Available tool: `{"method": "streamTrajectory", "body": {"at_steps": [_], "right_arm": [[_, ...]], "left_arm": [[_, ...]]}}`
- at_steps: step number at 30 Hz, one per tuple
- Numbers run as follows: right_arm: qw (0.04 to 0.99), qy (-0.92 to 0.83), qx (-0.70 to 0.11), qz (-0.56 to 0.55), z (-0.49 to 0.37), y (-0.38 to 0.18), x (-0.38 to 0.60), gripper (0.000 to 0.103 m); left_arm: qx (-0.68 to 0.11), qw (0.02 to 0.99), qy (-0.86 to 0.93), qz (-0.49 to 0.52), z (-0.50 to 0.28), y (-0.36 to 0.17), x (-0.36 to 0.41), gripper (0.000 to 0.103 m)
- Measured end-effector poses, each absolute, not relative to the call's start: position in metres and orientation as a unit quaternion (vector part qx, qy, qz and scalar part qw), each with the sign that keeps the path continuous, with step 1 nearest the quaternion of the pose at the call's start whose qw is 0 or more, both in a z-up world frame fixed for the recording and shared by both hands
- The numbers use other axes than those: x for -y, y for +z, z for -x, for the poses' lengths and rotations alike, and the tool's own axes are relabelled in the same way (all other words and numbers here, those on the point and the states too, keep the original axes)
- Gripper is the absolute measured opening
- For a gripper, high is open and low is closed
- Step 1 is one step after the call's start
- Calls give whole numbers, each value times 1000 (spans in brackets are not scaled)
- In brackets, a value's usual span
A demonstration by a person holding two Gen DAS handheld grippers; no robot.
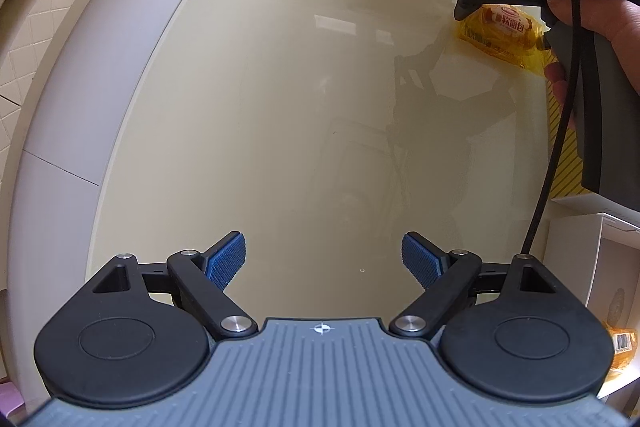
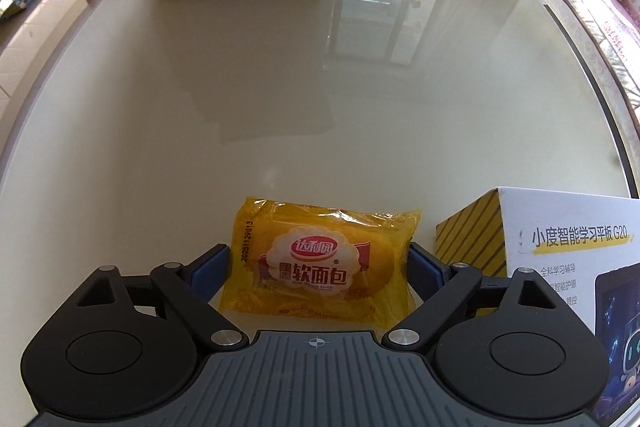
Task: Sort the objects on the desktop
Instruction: 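Close the right gripper on the red-label yellow bread packet, then lift the red-label packet with the right tool and carry it over the white box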
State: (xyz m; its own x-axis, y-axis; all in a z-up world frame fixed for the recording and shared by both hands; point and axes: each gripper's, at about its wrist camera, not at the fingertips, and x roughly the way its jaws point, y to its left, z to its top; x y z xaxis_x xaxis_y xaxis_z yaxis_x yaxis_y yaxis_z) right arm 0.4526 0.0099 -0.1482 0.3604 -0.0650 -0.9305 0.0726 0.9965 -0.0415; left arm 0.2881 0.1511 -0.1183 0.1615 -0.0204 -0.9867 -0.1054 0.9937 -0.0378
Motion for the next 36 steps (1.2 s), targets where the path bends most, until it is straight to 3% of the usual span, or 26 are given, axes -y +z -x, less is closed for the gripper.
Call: {"method": "streamTrajectory", "body": {"at_steps": [8,18,36], "right_arm": [[833,-19,-553,-9,-439,-136,-13,77],[842,9,-539,-15,-422,-119,-16,74],[887,26,-459,-34,-313,1,40,73]], "left_arm": [[-645,762,26,51,-290,-113,-153,103],[-640,766,23,54,-289,-99,-153,103],[-638,769,0,49,-254,-68,-135,103]]}}
